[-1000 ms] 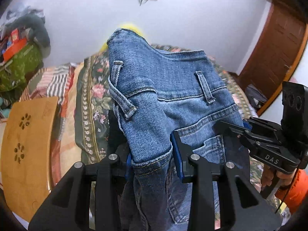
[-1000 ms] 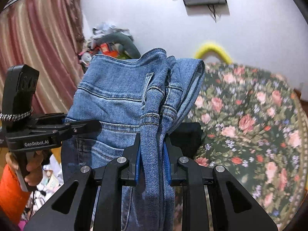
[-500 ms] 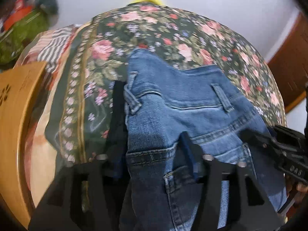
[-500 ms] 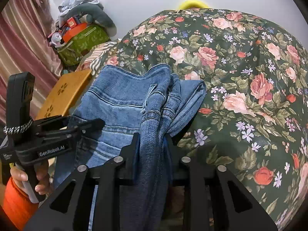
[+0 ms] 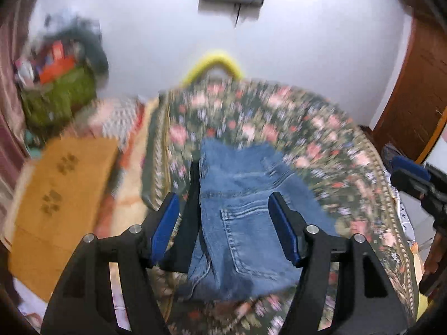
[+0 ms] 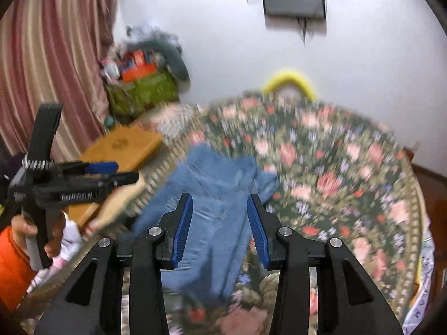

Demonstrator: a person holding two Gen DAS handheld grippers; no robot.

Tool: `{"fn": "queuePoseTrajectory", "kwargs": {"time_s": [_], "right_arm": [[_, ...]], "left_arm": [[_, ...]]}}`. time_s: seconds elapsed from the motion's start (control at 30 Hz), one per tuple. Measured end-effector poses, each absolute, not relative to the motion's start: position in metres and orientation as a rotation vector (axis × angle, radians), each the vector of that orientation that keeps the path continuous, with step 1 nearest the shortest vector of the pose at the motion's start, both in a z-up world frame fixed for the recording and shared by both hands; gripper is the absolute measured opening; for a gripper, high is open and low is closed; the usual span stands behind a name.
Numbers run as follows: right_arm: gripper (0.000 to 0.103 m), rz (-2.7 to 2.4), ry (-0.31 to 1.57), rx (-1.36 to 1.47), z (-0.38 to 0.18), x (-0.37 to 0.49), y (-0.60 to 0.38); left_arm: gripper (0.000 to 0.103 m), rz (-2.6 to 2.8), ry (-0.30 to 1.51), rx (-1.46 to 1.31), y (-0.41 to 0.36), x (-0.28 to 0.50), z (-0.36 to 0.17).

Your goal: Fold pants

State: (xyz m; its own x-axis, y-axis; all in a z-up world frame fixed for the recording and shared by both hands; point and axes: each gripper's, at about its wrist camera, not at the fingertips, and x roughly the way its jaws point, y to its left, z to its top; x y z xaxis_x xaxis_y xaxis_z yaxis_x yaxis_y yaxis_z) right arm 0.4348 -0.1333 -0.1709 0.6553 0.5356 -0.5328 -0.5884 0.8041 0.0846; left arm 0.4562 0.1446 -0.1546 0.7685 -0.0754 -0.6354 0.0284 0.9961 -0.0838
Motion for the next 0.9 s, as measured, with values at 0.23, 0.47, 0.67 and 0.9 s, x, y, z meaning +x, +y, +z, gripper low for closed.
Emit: {"fn": "queuePoseTrajectory", "kwargs": {"time_s": [0.23,0.47,0.67,0.9], "right_arm": [[0.037,0.682,0.315,-0.027,-0.079,0.325,-0.165],[0.037,0.695,0.133,-0.016,-0.04,0.222,-0.186],[0.046,0.672,0.064,-0.03,-0.035,0.168,-0.193],[0.099,0.614,0.02,-0.017,-0.043,0.148,-0.195]], "left_arm": [[0.065,-0.095,0.462,0.006,0.112,0.335,-0.052],[0.066,-0.083,0.268,0.041,0.09,0.218,0.0],[0.079,-0.064,0.174,0.011,0.082,0.149,0.006],[0.101,-0.04,0.129,0.037,0.068,0.114,0.001]]}}
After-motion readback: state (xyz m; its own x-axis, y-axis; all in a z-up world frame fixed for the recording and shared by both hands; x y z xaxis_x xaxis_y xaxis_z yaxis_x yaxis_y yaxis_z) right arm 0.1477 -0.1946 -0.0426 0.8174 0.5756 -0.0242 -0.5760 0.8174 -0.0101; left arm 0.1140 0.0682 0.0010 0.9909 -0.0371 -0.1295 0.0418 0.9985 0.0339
